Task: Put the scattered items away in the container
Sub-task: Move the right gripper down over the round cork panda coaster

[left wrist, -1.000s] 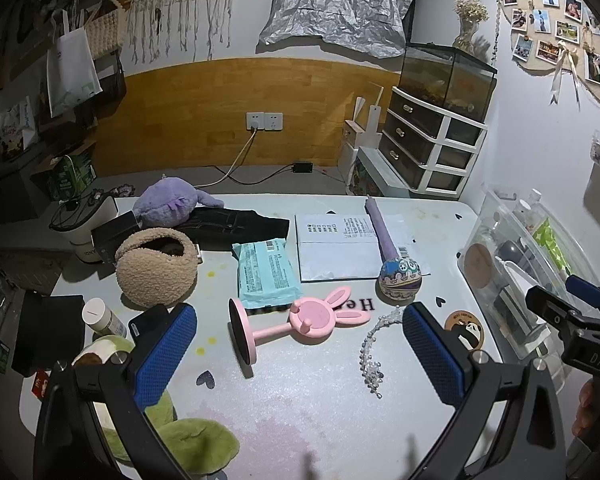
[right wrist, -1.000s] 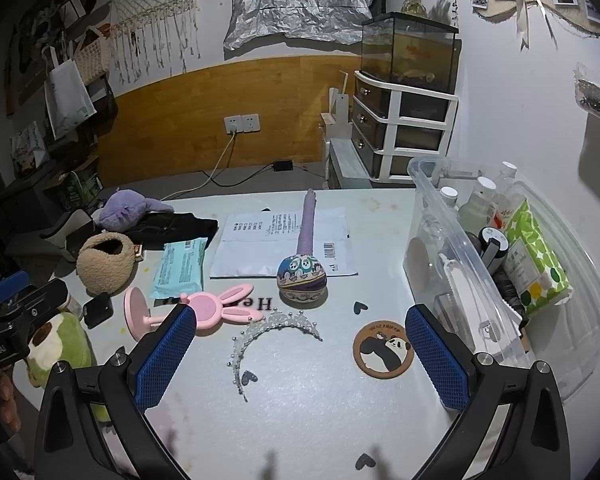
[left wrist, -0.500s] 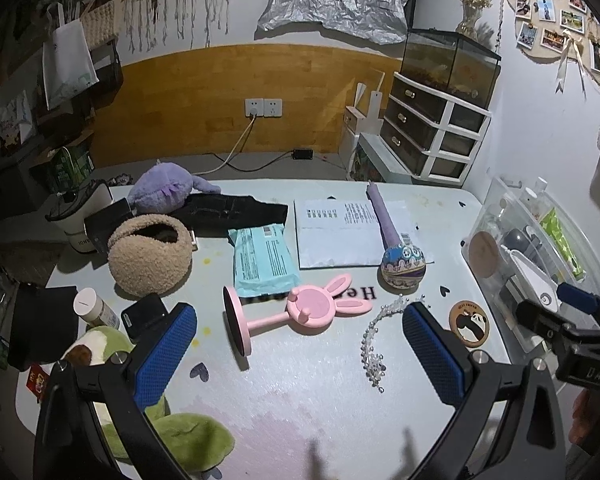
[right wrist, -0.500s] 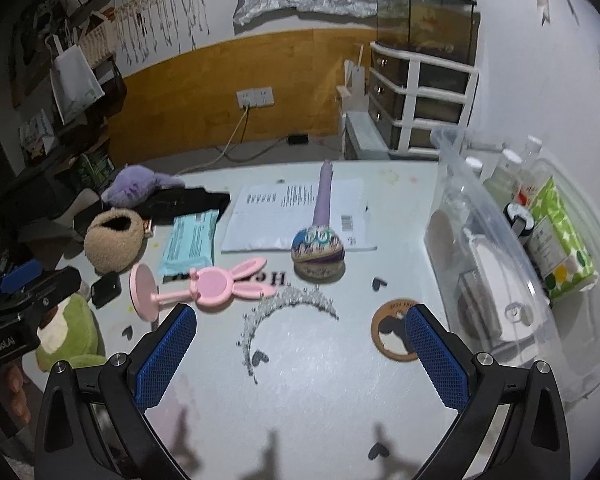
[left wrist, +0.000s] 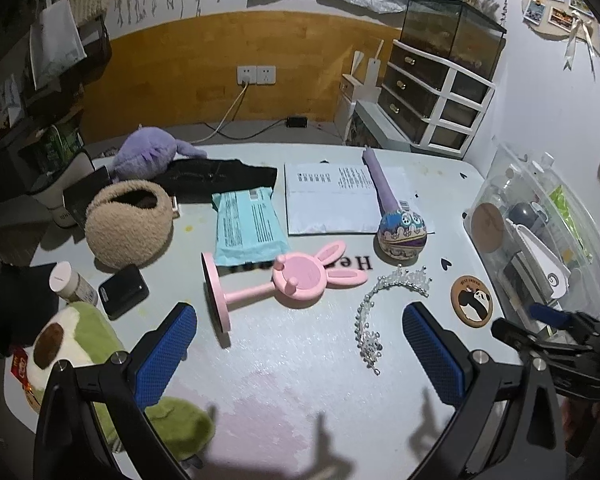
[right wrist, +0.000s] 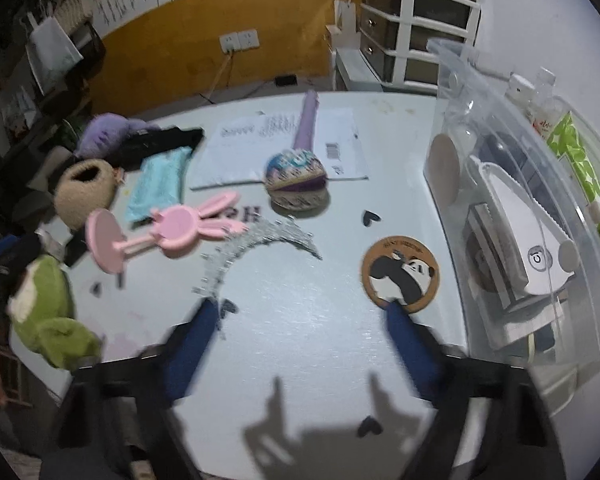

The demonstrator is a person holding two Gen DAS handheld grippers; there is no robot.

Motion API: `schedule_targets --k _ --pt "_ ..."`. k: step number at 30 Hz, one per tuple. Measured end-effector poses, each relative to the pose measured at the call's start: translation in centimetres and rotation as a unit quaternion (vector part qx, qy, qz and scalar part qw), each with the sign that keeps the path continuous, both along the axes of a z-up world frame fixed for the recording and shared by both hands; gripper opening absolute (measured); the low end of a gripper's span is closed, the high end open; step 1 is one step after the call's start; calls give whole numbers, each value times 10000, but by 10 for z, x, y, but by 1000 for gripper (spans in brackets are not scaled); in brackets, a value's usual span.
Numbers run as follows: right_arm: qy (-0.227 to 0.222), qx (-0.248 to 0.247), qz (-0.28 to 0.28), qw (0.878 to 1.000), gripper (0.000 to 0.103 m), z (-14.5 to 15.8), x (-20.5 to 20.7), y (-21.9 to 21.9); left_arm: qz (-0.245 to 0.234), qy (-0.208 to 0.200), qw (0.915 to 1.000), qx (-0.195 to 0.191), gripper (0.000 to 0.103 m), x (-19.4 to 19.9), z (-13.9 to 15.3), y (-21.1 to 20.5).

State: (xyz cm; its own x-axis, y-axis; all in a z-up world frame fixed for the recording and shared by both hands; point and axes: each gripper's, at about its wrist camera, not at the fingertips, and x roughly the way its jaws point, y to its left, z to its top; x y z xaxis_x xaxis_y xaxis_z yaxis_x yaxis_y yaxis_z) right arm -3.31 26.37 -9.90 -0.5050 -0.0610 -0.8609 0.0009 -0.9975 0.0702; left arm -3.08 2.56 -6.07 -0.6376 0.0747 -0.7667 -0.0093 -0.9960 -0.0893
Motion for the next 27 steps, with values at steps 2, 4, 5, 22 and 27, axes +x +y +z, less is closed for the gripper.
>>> schedule_targets --k 2,4,5,22,27 --pt "-54 55 -24 10000 59 -9 -8 7 37 -42 10000 25 103 -2 -2 1" --pt "-87 178 -66 9998 37 -17 -21 15 78 -61 9999 36 103 -4 -4 1" --pt "-104 254 -86 9996 33 -21 -29 19 106 -71 9999 42 103 -4 -4 2" --pt "-951 1561 243 9829 12 -111 -165 62 601 -123 9975 350 103 1 -2 -12" --pt "-1014 1570 180 9822 12 -124 -137 66 623 -170 9965 534 103 6 1 -15"
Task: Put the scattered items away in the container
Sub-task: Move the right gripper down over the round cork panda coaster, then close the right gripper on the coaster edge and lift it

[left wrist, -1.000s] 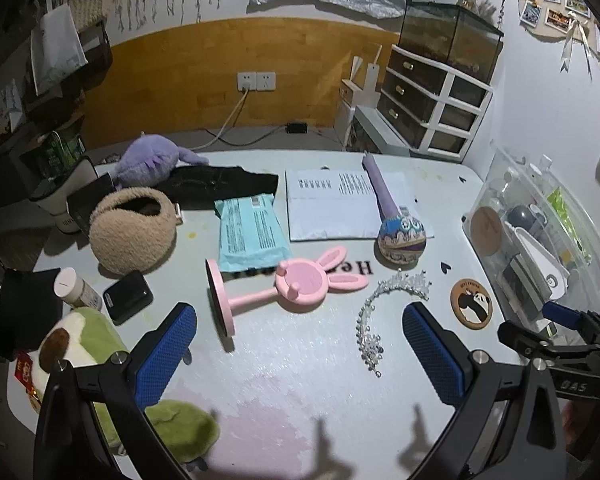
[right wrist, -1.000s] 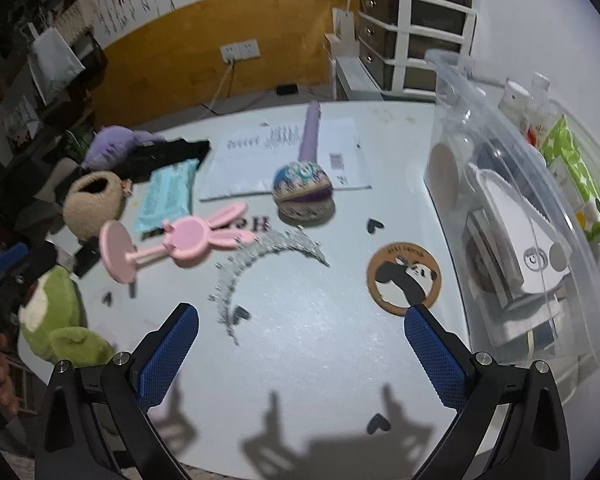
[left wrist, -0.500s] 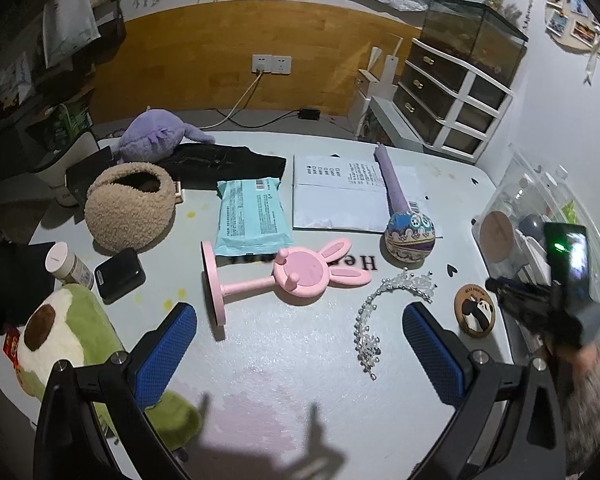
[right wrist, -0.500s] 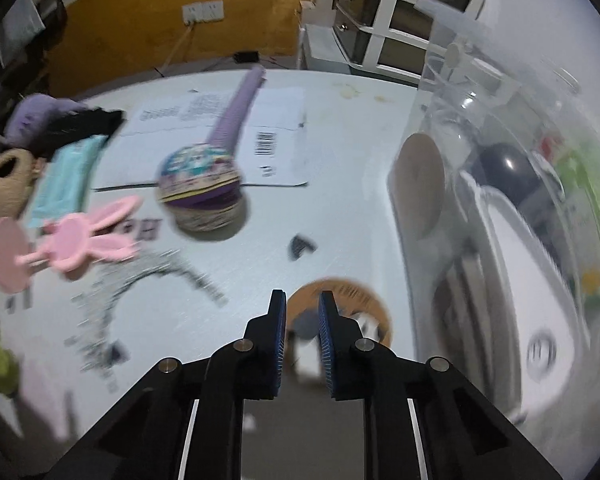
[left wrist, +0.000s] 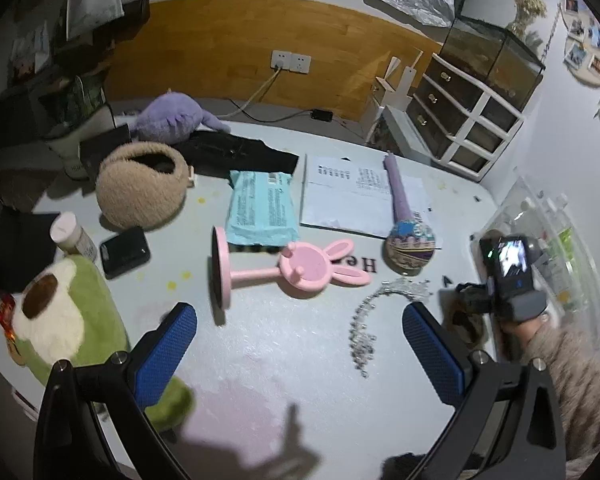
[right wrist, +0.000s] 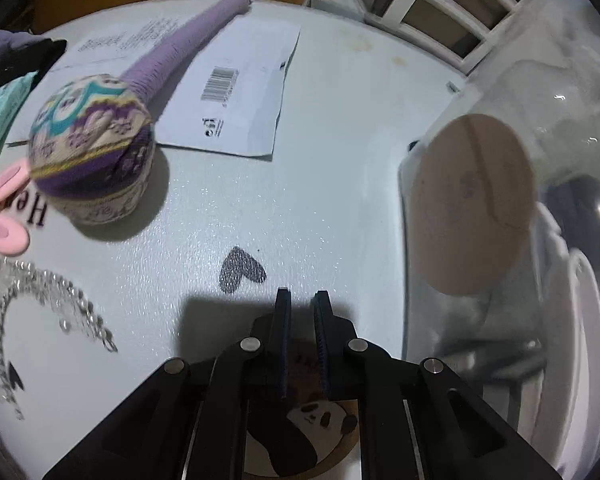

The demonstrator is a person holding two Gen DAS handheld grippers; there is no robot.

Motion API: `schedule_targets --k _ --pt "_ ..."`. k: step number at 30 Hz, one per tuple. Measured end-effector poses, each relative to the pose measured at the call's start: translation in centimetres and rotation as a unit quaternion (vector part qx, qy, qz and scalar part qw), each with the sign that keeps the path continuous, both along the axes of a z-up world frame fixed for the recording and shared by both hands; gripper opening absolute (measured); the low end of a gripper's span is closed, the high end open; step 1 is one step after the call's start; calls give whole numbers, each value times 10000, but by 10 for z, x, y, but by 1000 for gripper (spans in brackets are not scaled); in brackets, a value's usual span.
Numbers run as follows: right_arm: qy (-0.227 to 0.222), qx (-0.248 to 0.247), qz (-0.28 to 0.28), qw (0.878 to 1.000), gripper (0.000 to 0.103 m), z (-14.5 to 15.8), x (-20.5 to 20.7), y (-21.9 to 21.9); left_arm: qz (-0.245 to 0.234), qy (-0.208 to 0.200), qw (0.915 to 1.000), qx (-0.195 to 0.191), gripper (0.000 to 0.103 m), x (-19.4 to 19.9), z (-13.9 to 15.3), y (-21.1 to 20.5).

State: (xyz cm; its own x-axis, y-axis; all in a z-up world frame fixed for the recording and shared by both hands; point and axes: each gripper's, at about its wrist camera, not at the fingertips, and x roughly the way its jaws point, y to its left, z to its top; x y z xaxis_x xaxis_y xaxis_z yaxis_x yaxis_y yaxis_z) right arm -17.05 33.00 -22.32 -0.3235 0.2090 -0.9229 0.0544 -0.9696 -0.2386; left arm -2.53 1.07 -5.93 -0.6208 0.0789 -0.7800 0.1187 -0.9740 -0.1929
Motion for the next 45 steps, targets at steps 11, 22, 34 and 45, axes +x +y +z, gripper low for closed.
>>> schedule_targets --k 11,22,34,45 --pt "135 -203 -504 9984 12 -4 90 11 -568 120 9983 32 103 5 5 3" --pt "371 -426 -1141 9919 13 -10 180 23 -1643 136 9863 70 103 3 4 26" --pt "1058 -1758 -2261 9523 13 32 255 75 -3399 -10 9405 -6 88 -10 -26 107" --pt "1401 -2543 -3570 8878 78 35 328 103 -4889 -795 8687 -74 77 11 -105 230"
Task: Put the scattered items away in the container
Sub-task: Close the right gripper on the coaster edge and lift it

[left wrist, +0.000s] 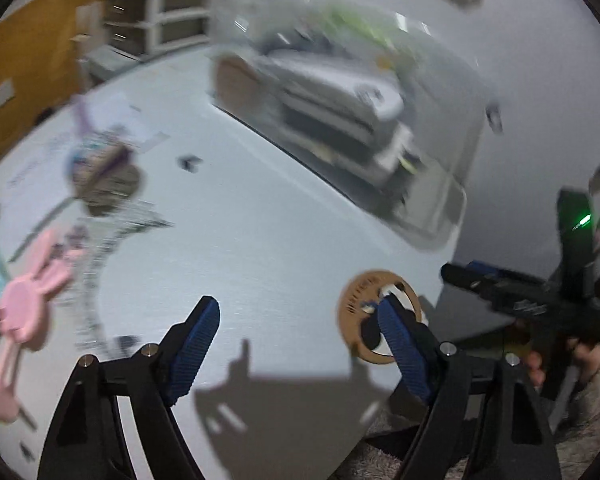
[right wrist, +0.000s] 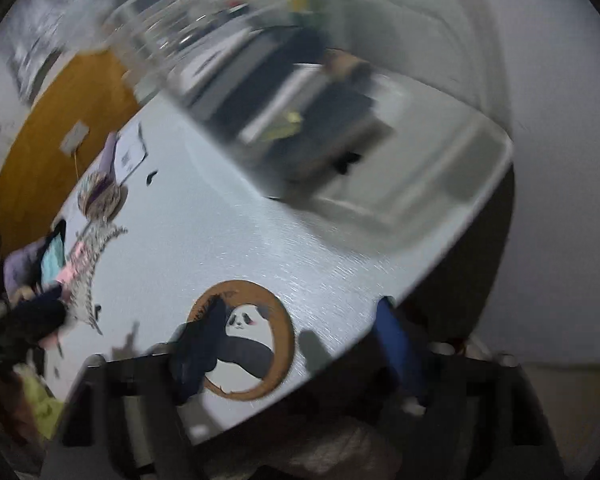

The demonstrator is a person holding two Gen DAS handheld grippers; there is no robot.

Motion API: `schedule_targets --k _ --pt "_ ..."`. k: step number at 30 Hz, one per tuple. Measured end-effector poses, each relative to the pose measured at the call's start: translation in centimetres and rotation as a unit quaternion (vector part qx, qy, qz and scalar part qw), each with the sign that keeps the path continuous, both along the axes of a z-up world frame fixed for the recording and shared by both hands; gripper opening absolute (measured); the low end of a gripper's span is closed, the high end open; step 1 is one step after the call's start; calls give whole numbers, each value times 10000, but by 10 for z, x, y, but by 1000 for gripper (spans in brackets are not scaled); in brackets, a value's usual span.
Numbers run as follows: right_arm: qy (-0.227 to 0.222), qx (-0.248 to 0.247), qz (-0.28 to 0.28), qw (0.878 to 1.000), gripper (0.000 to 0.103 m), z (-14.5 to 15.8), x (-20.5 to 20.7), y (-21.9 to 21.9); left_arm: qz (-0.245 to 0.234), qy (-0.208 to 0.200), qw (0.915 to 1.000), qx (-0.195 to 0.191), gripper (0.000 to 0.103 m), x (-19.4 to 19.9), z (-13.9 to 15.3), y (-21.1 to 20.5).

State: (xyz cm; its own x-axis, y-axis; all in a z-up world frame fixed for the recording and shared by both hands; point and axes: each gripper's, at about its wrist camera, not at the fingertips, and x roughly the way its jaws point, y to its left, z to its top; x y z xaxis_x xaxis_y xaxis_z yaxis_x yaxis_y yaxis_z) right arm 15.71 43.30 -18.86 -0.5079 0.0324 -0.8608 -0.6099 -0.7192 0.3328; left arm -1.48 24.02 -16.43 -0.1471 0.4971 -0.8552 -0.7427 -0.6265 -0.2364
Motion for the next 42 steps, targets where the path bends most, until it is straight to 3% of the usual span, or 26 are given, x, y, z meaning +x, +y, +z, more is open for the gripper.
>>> schedule_targets --k 2,8,10,18,22,27,30,36,39,42 --pt "44 -285 -107 9995 78 -2 11 8 -155 -116 9997 -148 69 6 -16 16" --pt "218 -1009 -325 9941 78 -23 23 14 -358 -393 9971 -551 67 22 -53 43" --pt "289 -1224 -370 9914 78 -31 23 14 -392 -459 9961 -642 58 26 -61 48" --pt "400 -1776 -394 9825 77 -55 20 9 -634 79 9946 -813 55 43 -63 61" --pt "455 -2112 -470 9752 56 -69 22 8 -870 130 9933 -749 48 55 -62 68" --pt "629 -2529 -666 9631 50 -85 25 8 -1150 122 9911 -657 48 66 -61 75" --pt "810 -2732 -754 9556 39 -89 27 8 -1363 124 9888 -600 48 72 -58 81" --pt "824 -2709 -736 9562 20 -73 28 8 -1305 -126 9908 -339 48 68 -52 79" --pt "909 -2541 -658 9607 13 -51 22 5 -1343 10 9907 -215 49 68 -38 69" --pt "936 -2462 -575 9630 9 -32 9 1 -1510 364 9878 -60 59 76 -22 55"
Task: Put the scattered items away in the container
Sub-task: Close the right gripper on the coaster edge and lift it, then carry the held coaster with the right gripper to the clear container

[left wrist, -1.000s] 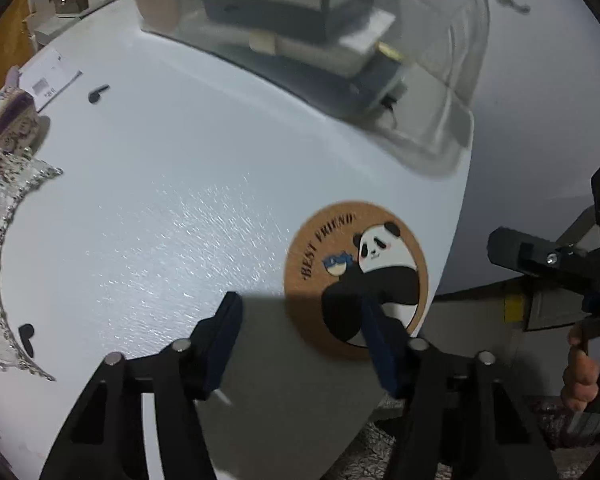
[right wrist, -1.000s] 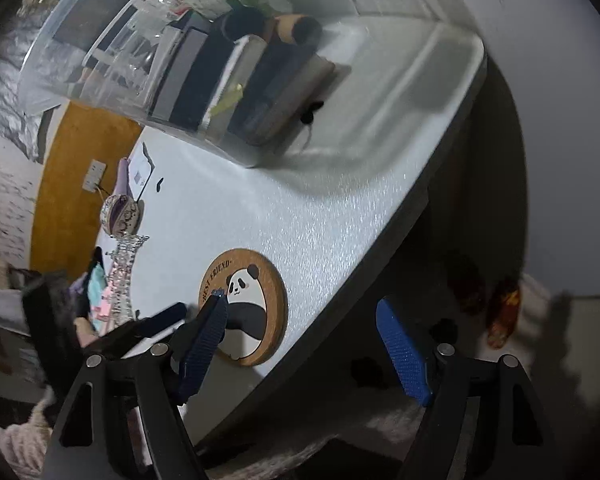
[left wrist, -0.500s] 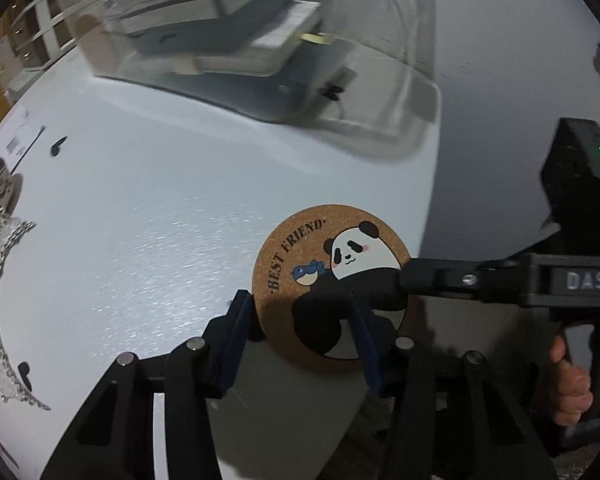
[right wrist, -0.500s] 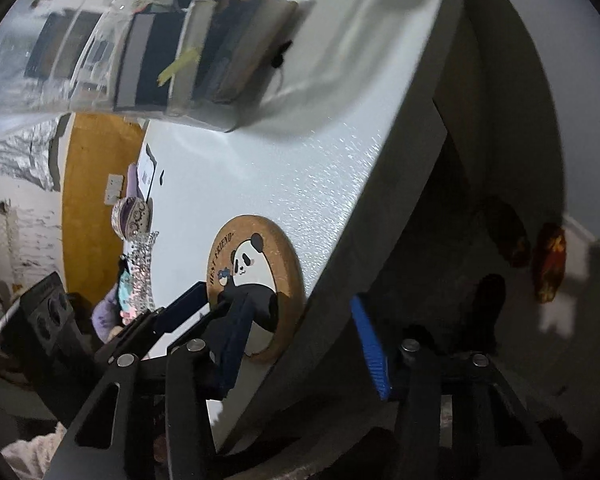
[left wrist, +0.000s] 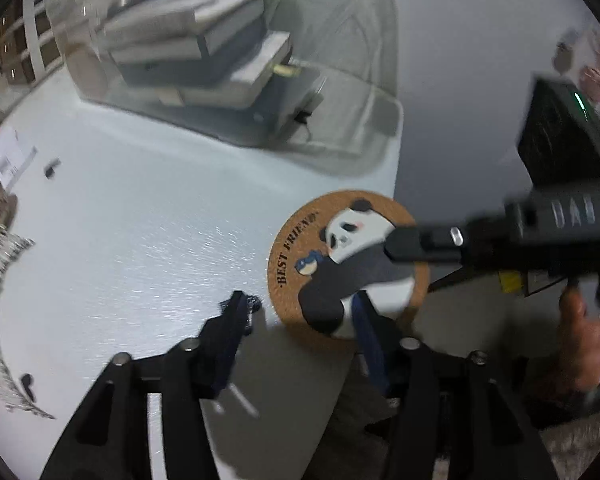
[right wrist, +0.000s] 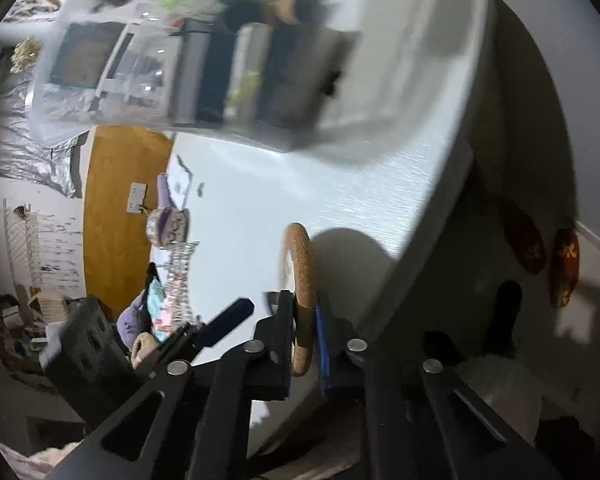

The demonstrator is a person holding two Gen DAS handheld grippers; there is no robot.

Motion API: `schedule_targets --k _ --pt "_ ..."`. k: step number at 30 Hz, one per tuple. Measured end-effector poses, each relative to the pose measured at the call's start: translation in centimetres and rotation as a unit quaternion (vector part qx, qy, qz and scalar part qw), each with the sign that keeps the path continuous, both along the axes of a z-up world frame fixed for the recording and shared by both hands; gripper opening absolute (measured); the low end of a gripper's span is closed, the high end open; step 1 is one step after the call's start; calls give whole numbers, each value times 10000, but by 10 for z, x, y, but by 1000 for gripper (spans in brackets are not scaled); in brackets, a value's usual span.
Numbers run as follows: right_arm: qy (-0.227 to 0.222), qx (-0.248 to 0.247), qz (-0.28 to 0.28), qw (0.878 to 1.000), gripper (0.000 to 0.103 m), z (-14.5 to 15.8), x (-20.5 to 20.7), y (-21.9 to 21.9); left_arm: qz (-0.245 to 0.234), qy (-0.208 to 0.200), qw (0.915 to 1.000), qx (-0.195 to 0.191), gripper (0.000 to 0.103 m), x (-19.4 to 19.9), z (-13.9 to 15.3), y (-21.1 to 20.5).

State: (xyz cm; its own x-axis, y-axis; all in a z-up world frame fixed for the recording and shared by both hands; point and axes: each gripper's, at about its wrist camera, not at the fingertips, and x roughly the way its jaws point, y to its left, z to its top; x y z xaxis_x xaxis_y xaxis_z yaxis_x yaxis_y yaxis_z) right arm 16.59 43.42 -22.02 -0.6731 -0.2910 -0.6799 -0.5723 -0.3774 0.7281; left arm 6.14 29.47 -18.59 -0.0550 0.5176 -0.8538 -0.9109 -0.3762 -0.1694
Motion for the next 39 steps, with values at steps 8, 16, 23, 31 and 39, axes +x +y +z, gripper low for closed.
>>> schedule_targets --k 8,16,23,31,39 --pt "-364 -290 4 9989 9 17 -45 -11 -823 1715 9812 334 59 38 19 -24" --pt "-932 -362 334 9944 9 17 -74 -27 -987 3099 9456 -15 20 41 -10 -28" --pt "-1406 -339 598 9877 11 17 -91 -36 -963 3141 9443 186 13 32 -17 -41" --pt "-1944 -533 947 9749 12 11 -109 -40 -973 3211 9410 446 10 27 -18 -48" --pt "-1596 178 1643 9733 13 64 -142 -60 -1074 4120 9012 813 11 11 11 -66"
